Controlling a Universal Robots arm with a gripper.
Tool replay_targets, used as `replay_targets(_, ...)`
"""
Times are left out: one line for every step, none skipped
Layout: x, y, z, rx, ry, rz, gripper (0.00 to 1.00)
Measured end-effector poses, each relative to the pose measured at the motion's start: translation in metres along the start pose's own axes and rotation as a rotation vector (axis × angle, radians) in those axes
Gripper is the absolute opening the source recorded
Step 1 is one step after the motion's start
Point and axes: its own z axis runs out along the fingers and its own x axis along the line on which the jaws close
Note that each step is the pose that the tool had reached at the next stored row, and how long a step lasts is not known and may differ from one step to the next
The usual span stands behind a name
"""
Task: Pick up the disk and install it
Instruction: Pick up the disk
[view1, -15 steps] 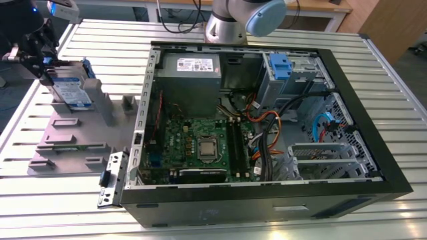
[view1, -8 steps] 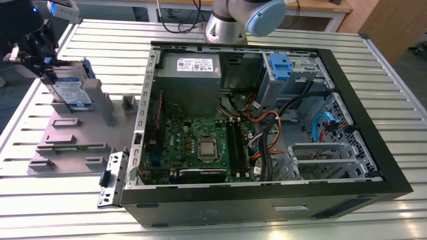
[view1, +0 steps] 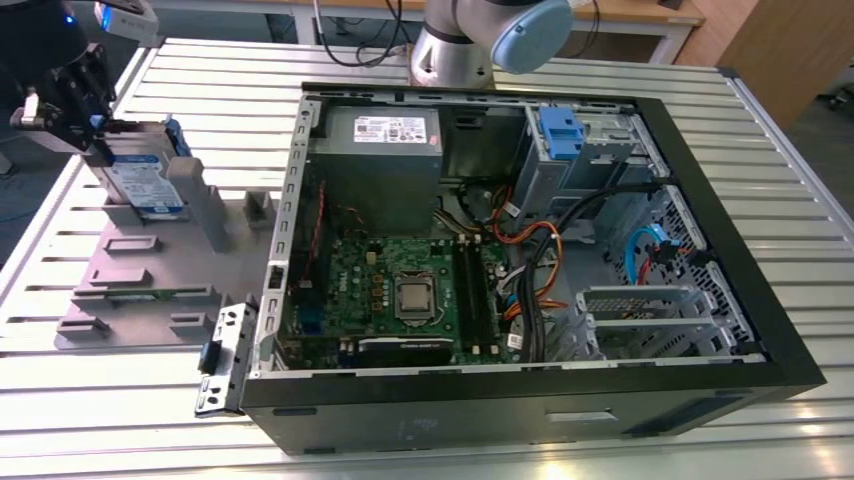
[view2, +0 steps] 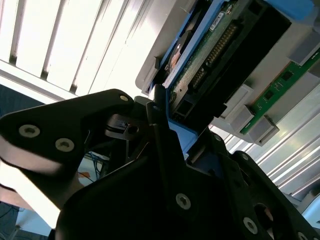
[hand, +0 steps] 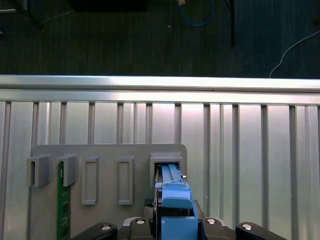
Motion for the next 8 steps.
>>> replay_targets(0.0000,0.0000,0.0000,-0.0001,0.0000,0.000,0.37)
replay_targets(0.0000,0.0000,0.0000,0.0000,-0.0002,0.000,0.37)
replay_targets(0.0000,0.0000,0.0000,0.0000,-0.0003,0.000,0.37)
replay_targets(0.0000,0.0000,0.0000,0.0000,-0.0004,0.000,0.37)
replay_targets(0.0000,0.0000,-0.0001,0.0000,-0.0004,0.000,0.37)
replay_targets(0.0000,0.0000,-0.0001,0.0001,-0.0004,0.000,0.37)
replay_targets(0.0000,0.0000,-0.0003,0.0001,-0.0004,0.000,0.37)
replay_targets(0.0000,0.0000,-0.0004,0.0001,-0.0004,0.000,0.37)
